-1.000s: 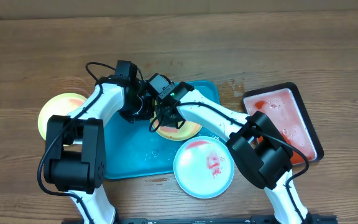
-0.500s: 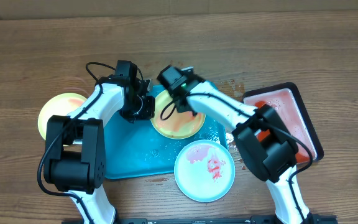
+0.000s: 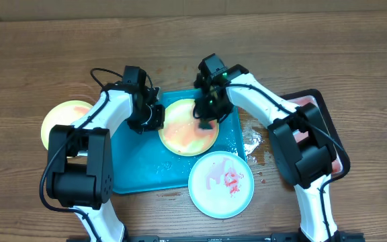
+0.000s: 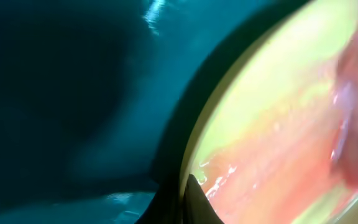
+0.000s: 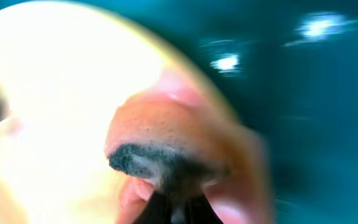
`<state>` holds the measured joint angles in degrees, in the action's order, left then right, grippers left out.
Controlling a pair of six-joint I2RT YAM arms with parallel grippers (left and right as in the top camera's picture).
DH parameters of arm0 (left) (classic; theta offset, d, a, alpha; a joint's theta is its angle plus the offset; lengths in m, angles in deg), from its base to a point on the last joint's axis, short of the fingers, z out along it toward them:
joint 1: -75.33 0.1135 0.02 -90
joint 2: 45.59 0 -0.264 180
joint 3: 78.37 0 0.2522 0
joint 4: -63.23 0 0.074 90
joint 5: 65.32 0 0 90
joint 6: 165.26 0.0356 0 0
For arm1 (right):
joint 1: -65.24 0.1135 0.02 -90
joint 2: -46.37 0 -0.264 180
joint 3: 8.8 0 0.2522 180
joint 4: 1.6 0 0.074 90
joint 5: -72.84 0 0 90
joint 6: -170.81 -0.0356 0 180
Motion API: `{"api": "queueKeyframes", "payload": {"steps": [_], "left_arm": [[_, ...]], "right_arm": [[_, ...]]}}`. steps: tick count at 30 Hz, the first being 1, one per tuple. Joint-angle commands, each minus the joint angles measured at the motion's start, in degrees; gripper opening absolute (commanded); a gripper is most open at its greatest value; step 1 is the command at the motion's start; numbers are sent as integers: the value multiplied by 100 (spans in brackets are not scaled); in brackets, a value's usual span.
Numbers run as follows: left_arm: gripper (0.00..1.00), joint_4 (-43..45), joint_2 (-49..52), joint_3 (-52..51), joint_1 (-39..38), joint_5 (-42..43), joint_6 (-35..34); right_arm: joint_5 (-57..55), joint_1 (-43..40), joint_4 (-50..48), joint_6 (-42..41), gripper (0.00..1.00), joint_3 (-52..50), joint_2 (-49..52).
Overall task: Clean dirty plates on tray and stack at the side
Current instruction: 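Scrub the small yellow plate with the sponge, left gripper holding rim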
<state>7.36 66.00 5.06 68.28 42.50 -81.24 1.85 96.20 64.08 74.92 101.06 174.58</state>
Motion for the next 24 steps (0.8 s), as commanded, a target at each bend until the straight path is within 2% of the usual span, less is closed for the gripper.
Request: {"api": "queueKeyframes", "payload": {"steps": [1,5,11,16,24], "left_arm": [[5,15,52,-96,-37,-125,17],[4,13,52,-96,-37,-122,17],[5,11,52,-96,-37,-79,20],[4,-13,52,-96,-37,-81,20],[4,-33,52,-96,-35,-85,22]], "right_arm": [[1414,564,-87,118,4,-260,426],[1388,778,-214,-92,4,-262,435],[966,850,-1001,-1213,4,-271,448],[83,739,-1676,-2328,4,-271,448],[-1311,389,-1871,-3235,4,-271,448]]}}
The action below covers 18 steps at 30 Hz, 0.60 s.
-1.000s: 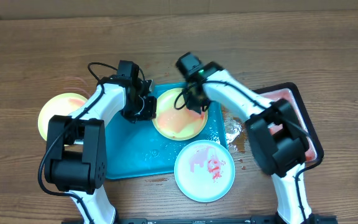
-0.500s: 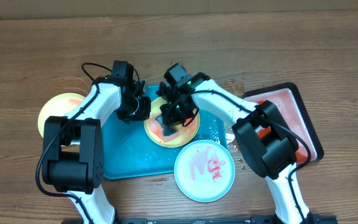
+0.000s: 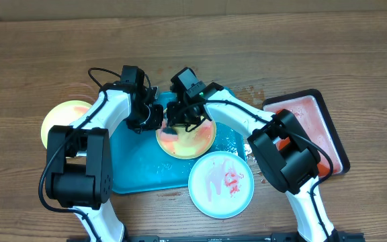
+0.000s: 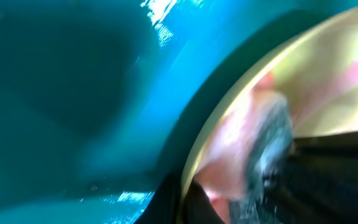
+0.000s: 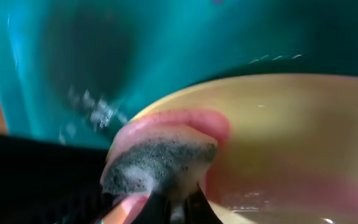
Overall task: Clean dirty plates on tray and stack at the side
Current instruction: 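Scrub the small yellow plate with the sponge, left gripper holding rim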
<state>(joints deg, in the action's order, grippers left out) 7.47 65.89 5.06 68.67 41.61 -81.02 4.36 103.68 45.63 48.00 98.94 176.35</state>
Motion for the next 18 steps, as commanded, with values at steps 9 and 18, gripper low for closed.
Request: {"api": "queueKeyframes", "payload": {"steps": [9,18], "left_arm": [[5,-42,63,-96,-74,-103,-2],[4,-37,63,-96,-74,-101,-111]], "right_arm": [[-2236,-1029,612,-616,4,-59,271],[-2288,-1565,1611,-105,4,-48,269]]}}
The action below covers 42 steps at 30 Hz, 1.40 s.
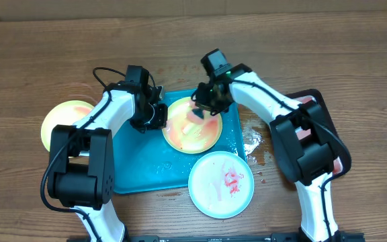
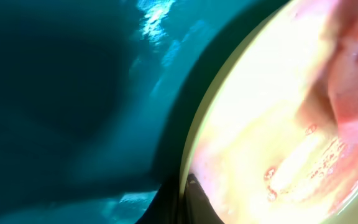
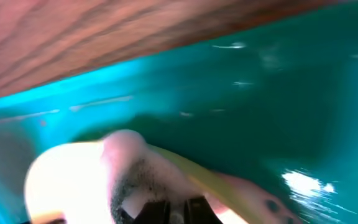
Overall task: Clean dirty plates on tray and stack at the side
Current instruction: 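Scrub the small yellow plate with the sponge, left gripper holding rim, then continue scrubbing the small yellow plate's center with the right gripper sponge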
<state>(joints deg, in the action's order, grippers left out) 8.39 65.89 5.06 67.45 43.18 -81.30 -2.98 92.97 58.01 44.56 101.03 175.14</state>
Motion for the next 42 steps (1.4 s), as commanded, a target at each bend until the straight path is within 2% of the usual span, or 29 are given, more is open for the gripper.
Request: {"api": "queueKeyframes", "payload": {"steps": [1,10,16,22,25,28,34,42], "left_arm": [[5,-129,63,-96,48,-258,-83],[4,-81,63,-96,50,-282,-284],[4,-11,63,-96,48,-280,-435],[5,111,63,-96,48,-236,-581],[4,173,63,-96,48,-142,-605],[5,190,63,-96,48,-87,-623],[5,186,63,-96,48,-87,-623],[5,177,63,-96,48,-85,-640]], "right_arm": [[-1556,-514,496,361,4,-258,389],[-1528,-568,1655,2072,4,-175,389],[-459,-538,2094,3797,4,-13,389],[765,-278,2050,4894,4,2,389],[973,-9,2046,5410,4,0,391],[964,332,1930,5582,4,0,391],[955,997,1539,5423,4,0,391],[1333,1373,1261,5469,4,0,391]]}}
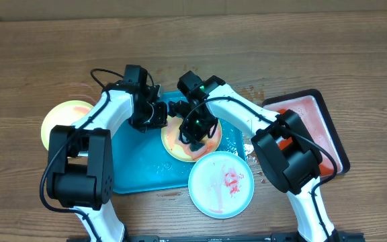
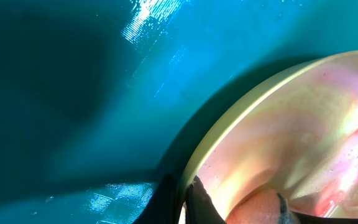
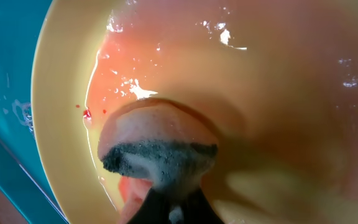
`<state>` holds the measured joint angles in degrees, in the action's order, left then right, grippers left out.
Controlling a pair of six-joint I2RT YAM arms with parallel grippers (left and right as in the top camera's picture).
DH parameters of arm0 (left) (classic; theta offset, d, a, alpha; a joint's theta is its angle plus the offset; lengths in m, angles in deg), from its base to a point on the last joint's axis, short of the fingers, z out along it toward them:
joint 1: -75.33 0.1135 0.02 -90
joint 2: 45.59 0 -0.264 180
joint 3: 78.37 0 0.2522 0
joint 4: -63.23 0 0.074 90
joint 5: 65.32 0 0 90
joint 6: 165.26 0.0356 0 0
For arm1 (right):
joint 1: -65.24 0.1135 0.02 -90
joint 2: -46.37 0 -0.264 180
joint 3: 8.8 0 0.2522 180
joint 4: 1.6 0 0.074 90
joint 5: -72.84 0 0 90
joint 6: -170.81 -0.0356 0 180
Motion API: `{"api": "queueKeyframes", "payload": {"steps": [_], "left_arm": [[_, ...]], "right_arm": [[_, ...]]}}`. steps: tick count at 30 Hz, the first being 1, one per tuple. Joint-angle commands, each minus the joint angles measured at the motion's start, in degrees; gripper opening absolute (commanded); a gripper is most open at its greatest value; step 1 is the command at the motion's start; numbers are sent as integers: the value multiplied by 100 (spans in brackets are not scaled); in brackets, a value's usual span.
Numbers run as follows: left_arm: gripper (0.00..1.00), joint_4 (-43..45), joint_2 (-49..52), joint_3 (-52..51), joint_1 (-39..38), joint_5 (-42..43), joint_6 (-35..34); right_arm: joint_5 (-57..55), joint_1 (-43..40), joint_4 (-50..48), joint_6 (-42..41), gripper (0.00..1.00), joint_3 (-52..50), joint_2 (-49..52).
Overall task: Clean dirty plates on tray and stack at the side
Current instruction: 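Continue scrubbing the small yellow plate's center with the right gripper sponge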
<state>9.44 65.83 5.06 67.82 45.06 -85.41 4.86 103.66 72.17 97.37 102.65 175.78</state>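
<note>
A yellow plate (image 1: 175, 140) smeared pink lies on the teal tray (image 1: 136, 165). My left gripper (image 1: 154, 115) is shut on its left rim; the rim (image 2: 194, 163) runs between the two dark fingers. My right gripper (image 1: 195, 128) is shut on a pink sponge (image 3: 157, 140) with a grey scouring face, pressed on the yellow plate (image 3: 241, 74) near its lower left. The sponge's corner (image 2: 260, 208) shows in the left wrist view. A light blue plate (image 1: 221, 184) with red smears lies at the tray's front right corner. Another yellow plate (image 1: 59, 121) rests on the table to the left.
A dark tray with a red inside (image 1: 314, 128) lies at the right, partly under my right arm. Water drops (image 1: 254, 144) wet the wood between the two trays. The table is brown wood (image 1: 281, 40).
My right gripper with the sponge has moved from the plate's far right rim to its middle and lower left. The left gripper still holds the left rim.
The left gripper stayed shut on the plate's left rim throughout. The sponge was on the plate's upper right, then on its left side by the left gripper, then at the far right rim, and now sits near the middle.
</note>
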Motion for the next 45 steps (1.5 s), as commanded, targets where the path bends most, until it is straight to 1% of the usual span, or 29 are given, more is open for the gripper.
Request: {"api": "queueKeyframes", "payload": {"steps": [1,4,8,16,25,26,28,33,35,37,39,41,42,45], "left_arm": [[4,70,70,-96,11,-269,-229],[4,68,70,-96,11,-225,-232],[4,46,70,-96,11,-208,-232],[4,37,70,-96,9,-205,-232],[4,20,70,-96,9,-205,-232],[4,20,70,-96,9,-205,-234],[4,22,70,-96,9,-205,-234],[4,26,70,-96,0,-208,-234],[5,22,70,-96,0,-210,-236],[4,22,70,-96,0,-212,-273],[4,22,70,-96,0,-212,-275],[4,24,70,-96,0,-212,-275],[5,24,70,-96,0,-214,-275],[4,22,70,-96,0,-212,-278]], "right_arm": [[671,319,-192,315,4,-162,328],[1086,350,-254,828,4,-162,328],[1137,437,-341,1231,4,-160,328],[1373,855,-654,1248,4,-160,328],[1390,1412,-1005,1215,4,-160,328],[1388,1449,-1034,1106,4,-160,326],[1386,1486,-1189,535,4,-149,326],[1368,1423,-2006,-1937,4,-87,326],[1368,1401,-2295,-2782,4,-79,326],[1366,1401,-2533,-3427,4,-79,326],[1335,1401,-2664,-3829,4,-79,326],[1036,1401,-2653,-4295,4,-81,326],[944,1399,-2627,-4415,4,-81,326],[809,1390,-2511,-4426,4,-81,326]]}}
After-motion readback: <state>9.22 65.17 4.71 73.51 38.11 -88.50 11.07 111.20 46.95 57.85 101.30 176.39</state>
